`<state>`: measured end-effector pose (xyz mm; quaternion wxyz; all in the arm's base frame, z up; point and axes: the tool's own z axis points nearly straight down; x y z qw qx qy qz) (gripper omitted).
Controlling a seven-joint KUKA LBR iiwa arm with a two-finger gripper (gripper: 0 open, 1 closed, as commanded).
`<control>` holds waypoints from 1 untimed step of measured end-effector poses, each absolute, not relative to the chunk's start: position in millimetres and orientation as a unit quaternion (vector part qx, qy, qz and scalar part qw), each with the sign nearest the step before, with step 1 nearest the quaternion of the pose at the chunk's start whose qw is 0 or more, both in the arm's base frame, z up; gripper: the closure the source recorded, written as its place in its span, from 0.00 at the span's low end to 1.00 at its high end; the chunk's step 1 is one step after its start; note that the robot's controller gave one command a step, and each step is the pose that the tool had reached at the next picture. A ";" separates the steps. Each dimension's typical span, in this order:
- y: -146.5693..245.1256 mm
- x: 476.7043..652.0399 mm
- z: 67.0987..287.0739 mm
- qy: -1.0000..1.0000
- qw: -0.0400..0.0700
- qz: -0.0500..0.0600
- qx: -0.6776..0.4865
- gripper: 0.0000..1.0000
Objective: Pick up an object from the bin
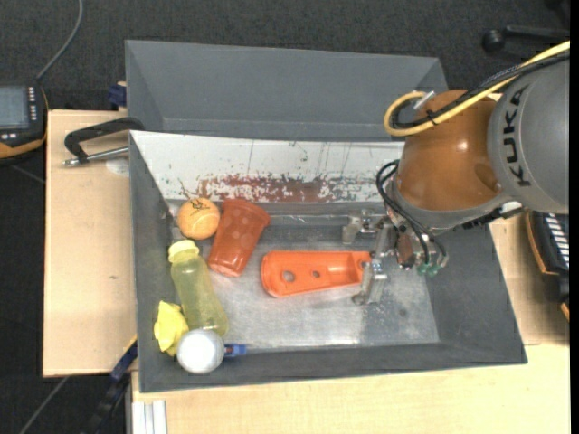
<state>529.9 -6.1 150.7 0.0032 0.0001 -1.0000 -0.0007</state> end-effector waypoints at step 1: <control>-6.2 531.9 154.9 -1.000 -0.001 -0.001 0.000 0.00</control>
Offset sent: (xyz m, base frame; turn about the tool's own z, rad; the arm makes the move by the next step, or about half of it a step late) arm 0.0141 0.0221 -0.0773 -0.2070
